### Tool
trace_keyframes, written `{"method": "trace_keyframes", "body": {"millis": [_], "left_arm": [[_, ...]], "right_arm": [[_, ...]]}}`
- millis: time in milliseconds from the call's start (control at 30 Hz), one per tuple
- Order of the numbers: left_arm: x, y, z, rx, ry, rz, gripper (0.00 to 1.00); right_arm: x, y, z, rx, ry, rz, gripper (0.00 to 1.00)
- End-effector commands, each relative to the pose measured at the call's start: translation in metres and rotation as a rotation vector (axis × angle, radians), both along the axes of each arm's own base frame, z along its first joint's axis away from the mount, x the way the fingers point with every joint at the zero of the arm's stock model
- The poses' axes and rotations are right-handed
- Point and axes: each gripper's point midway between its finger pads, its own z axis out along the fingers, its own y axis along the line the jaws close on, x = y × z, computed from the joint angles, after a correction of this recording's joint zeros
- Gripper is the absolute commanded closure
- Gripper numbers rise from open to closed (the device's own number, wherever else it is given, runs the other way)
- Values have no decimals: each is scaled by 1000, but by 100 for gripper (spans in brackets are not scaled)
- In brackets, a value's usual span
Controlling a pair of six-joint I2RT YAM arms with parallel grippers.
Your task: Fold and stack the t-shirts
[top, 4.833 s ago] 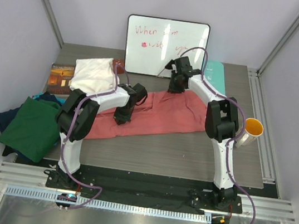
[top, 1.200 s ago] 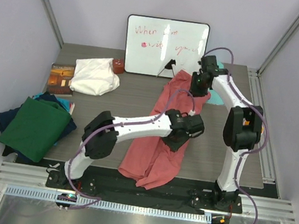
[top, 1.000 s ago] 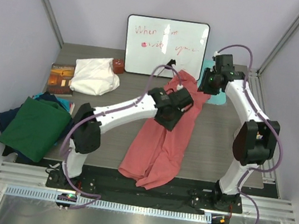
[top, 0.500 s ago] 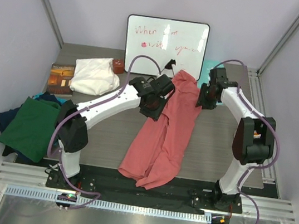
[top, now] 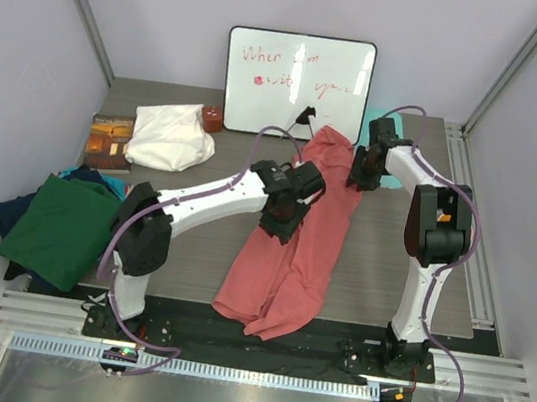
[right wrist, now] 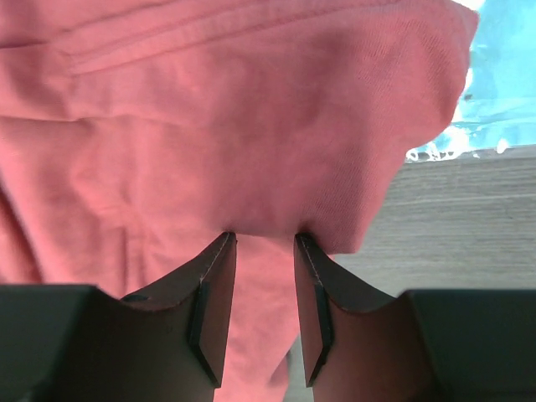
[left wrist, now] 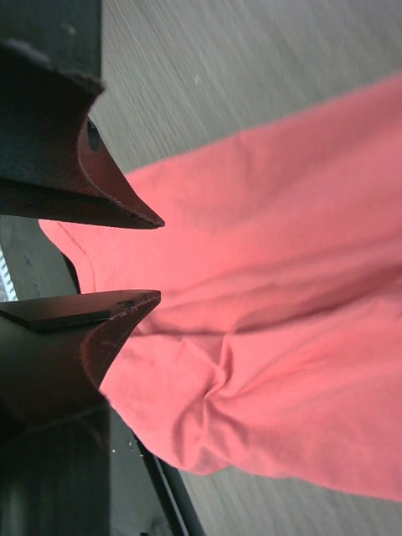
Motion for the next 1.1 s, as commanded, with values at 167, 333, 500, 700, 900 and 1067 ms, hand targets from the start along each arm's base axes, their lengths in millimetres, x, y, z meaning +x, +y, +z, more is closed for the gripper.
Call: {"method": "trace_keyframes", "body": {"millis": [167, 333, 500, 700, 900, 1067], "left_arm": [[-31, -53, -26, -13, 83, -130, 65], [-40, -53, -42, 8, 121, -145, 66], [-46, -48, -59, 32, 157, -158, 66], [-54, -46, -85, 51, 195, -158, 68], [-53, -37, -112, 113, 196, -148, 71], [-53, -20, -123, 180, 188, -146, 74]], "right_arm": [[4, -20, -22, -73, 24, -63, 60], [2, -33, -30, -104, 38, -96, 61], [3, -40, -33, -100, 46, -114, 61], [6, -44, -39, -91, 59, -123, 61], [14, -44, -41, -85, 54, -129, 61], [26, -48, -35, -92, 38, -130, 61]]}}
